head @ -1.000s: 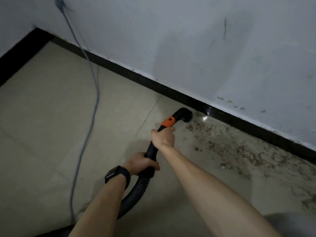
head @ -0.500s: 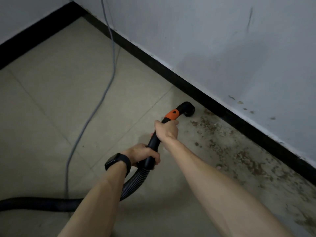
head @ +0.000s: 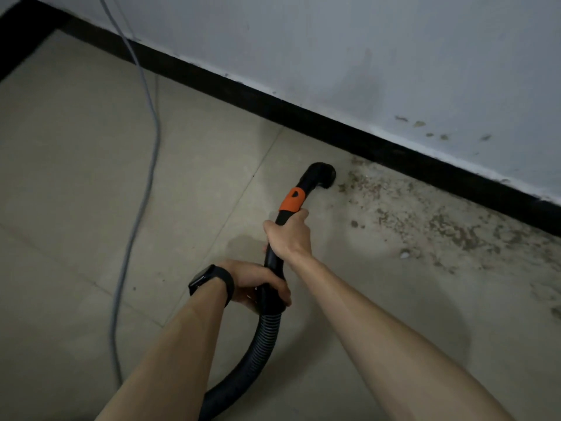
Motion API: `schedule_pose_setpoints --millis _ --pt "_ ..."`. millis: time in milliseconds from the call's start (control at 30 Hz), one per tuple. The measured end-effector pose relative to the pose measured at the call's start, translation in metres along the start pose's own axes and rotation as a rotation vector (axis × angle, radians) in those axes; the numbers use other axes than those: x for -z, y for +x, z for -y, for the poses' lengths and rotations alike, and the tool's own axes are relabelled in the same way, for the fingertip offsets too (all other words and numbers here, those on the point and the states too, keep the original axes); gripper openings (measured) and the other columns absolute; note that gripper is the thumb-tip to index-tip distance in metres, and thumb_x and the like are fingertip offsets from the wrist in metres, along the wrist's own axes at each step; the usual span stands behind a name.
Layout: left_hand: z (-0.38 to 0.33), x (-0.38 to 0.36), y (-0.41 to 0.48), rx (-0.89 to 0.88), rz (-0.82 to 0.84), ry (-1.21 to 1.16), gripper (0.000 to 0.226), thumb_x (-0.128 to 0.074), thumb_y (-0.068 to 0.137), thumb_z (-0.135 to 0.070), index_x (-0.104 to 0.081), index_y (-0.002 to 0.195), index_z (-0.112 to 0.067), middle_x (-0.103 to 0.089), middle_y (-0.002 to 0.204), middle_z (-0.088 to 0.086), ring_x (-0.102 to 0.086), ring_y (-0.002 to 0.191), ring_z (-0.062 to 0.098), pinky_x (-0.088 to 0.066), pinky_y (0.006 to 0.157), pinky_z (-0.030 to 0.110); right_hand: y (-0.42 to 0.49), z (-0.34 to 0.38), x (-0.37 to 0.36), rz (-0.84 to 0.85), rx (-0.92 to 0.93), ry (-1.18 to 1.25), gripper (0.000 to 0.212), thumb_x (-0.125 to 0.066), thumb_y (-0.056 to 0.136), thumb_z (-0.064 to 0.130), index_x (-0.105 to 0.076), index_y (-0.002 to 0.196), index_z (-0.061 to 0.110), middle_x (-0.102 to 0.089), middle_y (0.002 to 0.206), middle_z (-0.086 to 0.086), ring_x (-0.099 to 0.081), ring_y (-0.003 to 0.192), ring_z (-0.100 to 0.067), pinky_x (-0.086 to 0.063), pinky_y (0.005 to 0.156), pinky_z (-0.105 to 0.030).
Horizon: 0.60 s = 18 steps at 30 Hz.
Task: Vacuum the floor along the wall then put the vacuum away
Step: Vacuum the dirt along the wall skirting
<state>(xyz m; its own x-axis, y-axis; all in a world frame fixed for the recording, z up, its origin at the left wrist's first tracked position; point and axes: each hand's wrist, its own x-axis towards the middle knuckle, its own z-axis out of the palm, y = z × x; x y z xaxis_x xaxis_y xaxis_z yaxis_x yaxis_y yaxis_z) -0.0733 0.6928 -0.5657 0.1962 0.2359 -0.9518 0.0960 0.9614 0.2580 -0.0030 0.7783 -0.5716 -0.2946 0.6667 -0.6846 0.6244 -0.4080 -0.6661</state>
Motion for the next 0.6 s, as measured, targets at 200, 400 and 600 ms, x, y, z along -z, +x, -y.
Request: schedule_pose_setpoints --millis 200,400,600 --pt "0.035 -0.001 0.010 0.000 0.046 0.047 0.040 -0.082 0.077 -0.020 -0.074 0.115 -0.012 -0.074 0.116 0.002 -0.066 0.112 0.020 -0.058 0.093 0.035 -0.023 -0.019 -0.013 -0.021 -0.005 0.063 0.045 -0.059 0.090 0.023 -0.029 0.123 0.019 -0.067 0.086 -0.008 -0.072 0.056 -0.026 -0.061 0.054 -0.036" --pt "0.063 0.000 0.015 0.031 0.000 0.141 0.044 -0.084 0.073 -0.022 -0.073 0.114 -0.012 -0.073 0.115 0.004 -0.067 0.109 0.020 -0.059 0.091 0.035 -0.041 -0.041 -0.035 -0.066 0.013 0.167 0.042 -0.059 0.093 0.018 -0.032 0.124 0.016 -0.065 0.089 -0.010 -0.066 0.045 -0.018 -0.050 0.043 -0.024" --pt "0.075 -0.005 0.006 0.105 -0.002 0.168 0.051 -0.084 0.072 -0.020 -0.069 0.120 -0.009 -0.069 0.120 0.007 -0.064 0.113 0.023 -0.057 0.094 0.036 -0.058 -0.050 -0.045 -0.082 0.001 0.227 0.042 -0.059 0.093 0.017 -0.033 0.125 0.017 -0.065 0.088 -0.008 -0.066 0.047 -0.018 -0.051 0.044 -0.026"
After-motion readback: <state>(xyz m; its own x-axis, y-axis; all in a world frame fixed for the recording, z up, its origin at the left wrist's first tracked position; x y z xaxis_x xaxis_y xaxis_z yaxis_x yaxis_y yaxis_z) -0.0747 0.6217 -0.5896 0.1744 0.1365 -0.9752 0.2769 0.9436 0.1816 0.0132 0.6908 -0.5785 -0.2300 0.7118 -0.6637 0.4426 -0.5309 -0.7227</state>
